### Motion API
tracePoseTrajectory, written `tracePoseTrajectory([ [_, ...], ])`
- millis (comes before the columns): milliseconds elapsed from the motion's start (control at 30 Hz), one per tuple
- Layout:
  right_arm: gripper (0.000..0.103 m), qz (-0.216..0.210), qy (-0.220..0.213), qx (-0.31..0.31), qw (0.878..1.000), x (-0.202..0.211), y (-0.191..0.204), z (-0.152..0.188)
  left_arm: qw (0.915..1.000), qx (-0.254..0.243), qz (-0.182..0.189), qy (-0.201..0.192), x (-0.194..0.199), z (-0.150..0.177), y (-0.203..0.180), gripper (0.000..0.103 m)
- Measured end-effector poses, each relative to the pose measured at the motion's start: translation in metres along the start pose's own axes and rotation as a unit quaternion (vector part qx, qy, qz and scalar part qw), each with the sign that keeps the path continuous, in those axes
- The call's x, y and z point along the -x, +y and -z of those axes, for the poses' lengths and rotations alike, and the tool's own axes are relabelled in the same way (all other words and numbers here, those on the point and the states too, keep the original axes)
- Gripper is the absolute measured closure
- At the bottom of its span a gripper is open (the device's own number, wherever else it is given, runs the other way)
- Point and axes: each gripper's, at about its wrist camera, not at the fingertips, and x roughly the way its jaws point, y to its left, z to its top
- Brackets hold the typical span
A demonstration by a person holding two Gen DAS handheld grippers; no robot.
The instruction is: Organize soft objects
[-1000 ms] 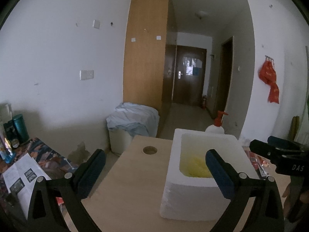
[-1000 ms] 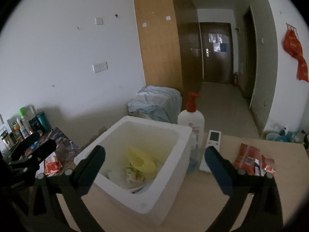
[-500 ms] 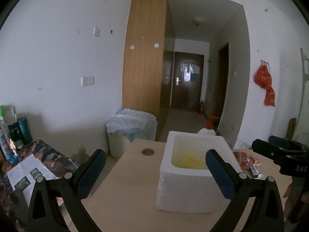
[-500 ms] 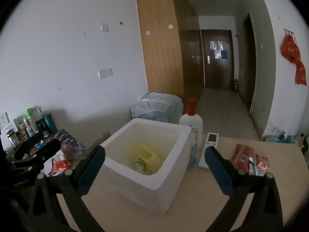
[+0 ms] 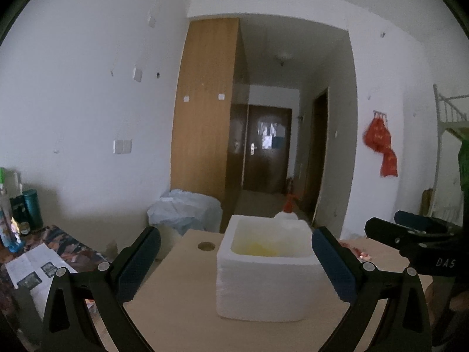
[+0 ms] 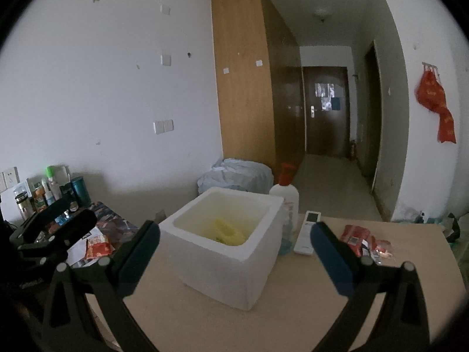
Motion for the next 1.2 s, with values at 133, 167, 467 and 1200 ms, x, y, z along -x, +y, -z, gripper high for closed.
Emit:
tracePoseTrajectory([
  [133,0.000,0.001,-0.016,0.001,1.000,0.010,0.000,0.007,0.9999,0.008,0.006,-0.010,0.006,0.012,-0.003,0.000],
  [167,0.000,0.003,-0.020,0.001,1.000,0.012,0.000,0.009,0.9999,0.009,0.008,-0.011,0.008,0.015,-0.004,0.000],
  [467,0.000,0.008,-0.026,-0.013,1.000,0.029,-0.010,0.036,0.9991,0.024,0.027,-0.024,0.020,0.046,-0.013,0.000],
  [1200,0.000,0.029,-0.035,-0.042,0.998,0.063,-0.019,0.116,0.9990,0.010,0.041,0.017,0.026,0.111,-0.051,0.000],
])
